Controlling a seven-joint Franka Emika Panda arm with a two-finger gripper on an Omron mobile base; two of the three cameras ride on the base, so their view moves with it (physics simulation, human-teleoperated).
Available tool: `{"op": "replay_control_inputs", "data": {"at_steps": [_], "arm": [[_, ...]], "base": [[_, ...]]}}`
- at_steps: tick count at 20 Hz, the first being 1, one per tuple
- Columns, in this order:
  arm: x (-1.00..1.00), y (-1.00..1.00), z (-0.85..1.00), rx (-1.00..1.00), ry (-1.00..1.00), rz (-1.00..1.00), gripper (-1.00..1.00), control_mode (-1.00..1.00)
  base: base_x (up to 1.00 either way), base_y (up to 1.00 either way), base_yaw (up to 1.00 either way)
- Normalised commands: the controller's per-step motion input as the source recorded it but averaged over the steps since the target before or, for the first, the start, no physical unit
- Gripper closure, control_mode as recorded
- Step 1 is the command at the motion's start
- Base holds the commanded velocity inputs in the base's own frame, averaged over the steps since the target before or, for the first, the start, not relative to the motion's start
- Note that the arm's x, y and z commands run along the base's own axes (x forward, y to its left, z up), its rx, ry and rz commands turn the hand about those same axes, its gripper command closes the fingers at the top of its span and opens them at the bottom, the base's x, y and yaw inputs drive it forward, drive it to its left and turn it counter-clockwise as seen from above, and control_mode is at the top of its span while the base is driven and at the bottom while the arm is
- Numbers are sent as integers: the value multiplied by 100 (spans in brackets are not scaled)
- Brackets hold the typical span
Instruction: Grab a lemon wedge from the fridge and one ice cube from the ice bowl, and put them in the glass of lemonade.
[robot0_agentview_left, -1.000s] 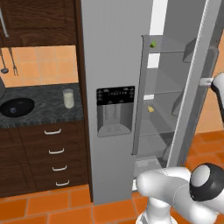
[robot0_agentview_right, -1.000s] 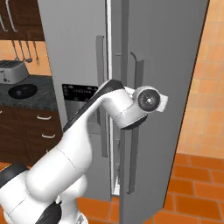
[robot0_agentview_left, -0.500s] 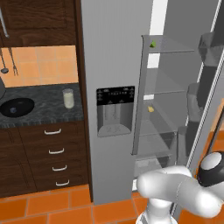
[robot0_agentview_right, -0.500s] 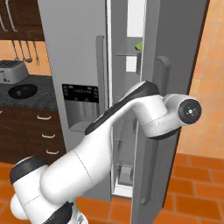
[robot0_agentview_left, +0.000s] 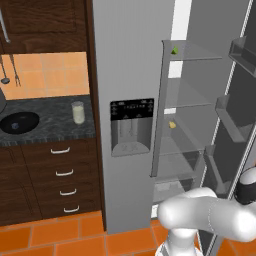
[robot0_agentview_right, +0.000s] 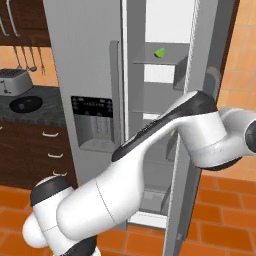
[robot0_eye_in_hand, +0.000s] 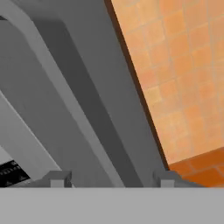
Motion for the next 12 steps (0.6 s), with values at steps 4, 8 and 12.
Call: {"op": "replay_control_inputs", "data": {"at_steps": [4, 8, 12], "arm": [[-99, -6, 80, 2, -6, -11, -100, -100], [-41, 94, 69, -26, 0, -16, -100, -100], [-1, 100, 18, -50, 5, -10, -100, -100]], "base": [[0, 0, 0], [0, 0, 0], [0, 0, 0]]}}
